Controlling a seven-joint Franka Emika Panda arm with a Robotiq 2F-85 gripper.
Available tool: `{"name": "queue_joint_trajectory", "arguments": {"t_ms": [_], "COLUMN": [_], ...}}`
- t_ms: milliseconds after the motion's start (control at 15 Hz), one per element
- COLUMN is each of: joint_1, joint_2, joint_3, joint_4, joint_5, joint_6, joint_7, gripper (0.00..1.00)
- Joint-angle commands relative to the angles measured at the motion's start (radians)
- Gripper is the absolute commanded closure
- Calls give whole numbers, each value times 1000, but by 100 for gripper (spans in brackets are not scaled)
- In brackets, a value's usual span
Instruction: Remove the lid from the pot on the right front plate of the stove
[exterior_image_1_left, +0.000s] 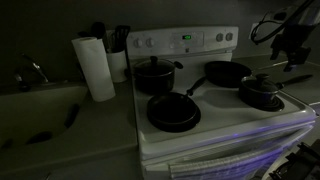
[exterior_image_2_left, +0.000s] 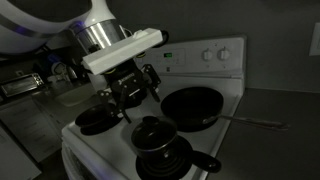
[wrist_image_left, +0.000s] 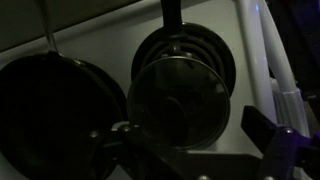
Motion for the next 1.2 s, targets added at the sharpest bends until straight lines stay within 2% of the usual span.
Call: {"name": "queue_joint_trajectory", "arguments": {"t_ms": [0,200,667,1133], "joint_1": [-51,-62,-82,-60], "joint_2": [29,76,176,256], "joint_3": [-28,-38,-25,-20], "joint_4": [-28,-32,-48,-53], "joint_5": [0,18,21,146], "joint_6": [71,130,310,388], "joint_7": [-122,-171,-166,-219], "gripper": [0,0,0,0]}}
